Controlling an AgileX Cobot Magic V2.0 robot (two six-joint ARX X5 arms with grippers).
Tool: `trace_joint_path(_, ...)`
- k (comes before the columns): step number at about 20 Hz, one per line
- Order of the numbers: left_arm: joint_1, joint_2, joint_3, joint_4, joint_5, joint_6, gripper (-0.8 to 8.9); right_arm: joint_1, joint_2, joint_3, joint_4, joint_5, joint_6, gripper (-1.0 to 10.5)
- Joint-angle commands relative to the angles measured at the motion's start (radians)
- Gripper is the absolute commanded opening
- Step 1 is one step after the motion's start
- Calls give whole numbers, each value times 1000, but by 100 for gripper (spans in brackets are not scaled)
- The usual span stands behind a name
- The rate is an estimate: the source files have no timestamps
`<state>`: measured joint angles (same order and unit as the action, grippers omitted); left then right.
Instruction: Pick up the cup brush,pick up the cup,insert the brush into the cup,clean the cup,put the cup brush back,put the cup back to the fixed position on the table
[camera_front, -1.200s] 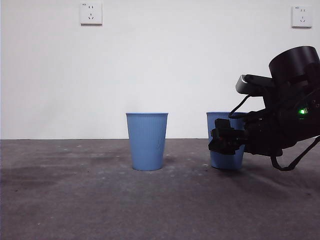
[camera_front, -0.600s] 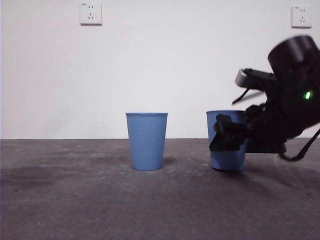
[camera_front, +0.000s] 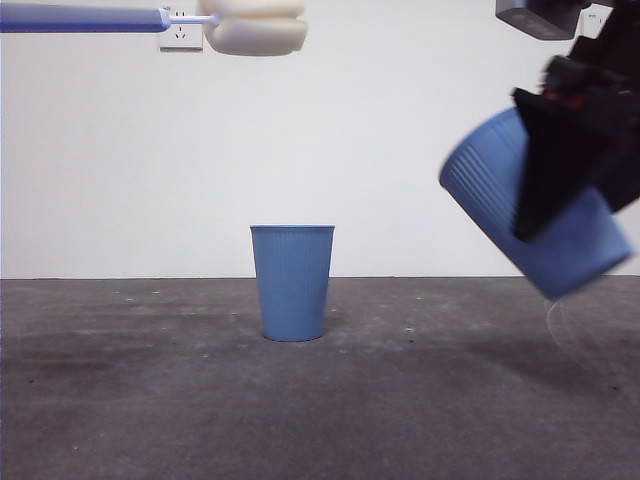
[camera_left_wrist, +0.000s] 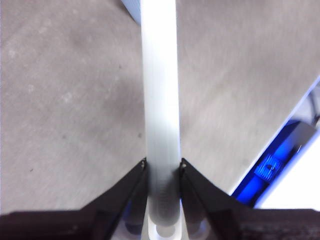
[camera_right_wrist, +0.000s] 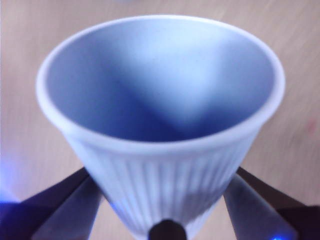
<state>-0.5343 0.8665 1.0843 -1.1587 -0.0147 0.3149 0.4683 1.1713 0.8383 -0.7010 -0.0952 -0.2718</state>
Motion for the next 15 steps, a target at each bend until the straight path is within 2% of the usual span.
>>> trace_joint_path(1, -34, -3, -10, -42, -37, 64, -9, 32, 2, 12, -87, 35, -57, -17)
trace_joint_path(5, -134, 6, -10, -96, -60, 162, -9, 139, 2, 33, -241, 122, -130, -17)
trace_joint_path(7, -185, 31, -10, -112, -63, 184, -9, 212, 2, 56, -290, 207, -145, -17)
trace_joint_path(11, -271, 104, -10, -119, -91, 188, -9, 319, 4, 126, -356, 292, -151, -17)
trace_joint_path(15, -324, 165, -10, -87, -91, 188, -9, 371, 30, 159, -409, 340, -178, -17)
